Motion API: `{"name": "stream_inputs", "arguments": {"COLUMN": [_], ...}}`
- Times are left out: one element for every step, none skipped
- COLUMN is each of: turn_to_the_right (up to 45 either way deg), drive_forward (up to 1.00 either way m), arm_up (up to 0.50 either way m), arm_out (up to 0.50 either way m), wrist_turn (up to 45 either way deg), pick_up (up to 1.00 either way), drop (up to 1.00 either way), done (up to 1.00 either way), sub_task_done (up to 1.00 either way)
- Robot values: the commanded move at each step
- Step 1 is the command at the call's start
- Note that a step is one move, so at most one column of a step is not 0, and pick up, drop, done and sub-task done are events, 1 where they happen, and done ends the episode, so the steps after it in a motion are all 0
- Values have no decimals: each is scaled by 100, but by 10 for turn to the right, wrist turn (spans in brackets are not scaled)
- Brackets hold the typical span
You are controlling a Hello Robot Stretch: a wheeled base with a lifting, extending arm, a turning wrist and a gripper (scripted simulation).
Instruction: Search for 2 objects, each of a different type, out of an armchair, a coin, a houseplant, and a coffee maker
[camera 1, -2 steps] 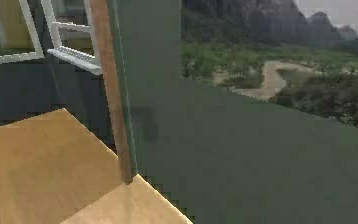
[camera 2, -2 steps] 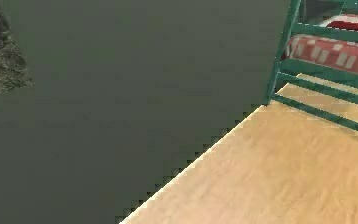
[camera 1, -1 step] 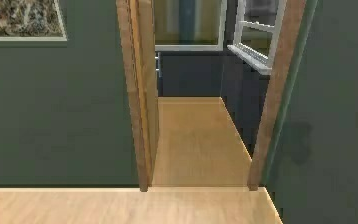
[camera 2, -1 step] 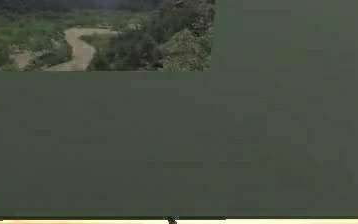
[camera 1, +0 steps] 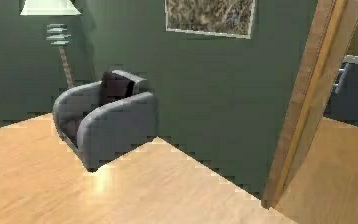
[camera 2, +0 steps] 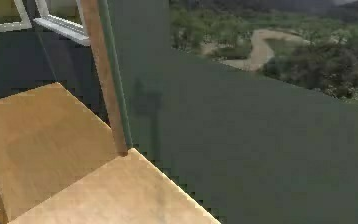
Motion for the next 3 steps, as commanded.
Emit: {"name": "stream_inputs", "arguments": {"turn_to_the_right": [-330, 0, 150], "drive_forward": [0, 90, 0], "arm_up": [0, 0, 0], "arm_out": [0, 0, 0], "wrist_turn": [0, 0, 0], "pick_up": [0, 0, 0], "drop": [0, 0, 0], "done": [0, 0, 0], "sub_task_done": [0, 0, 0]}}
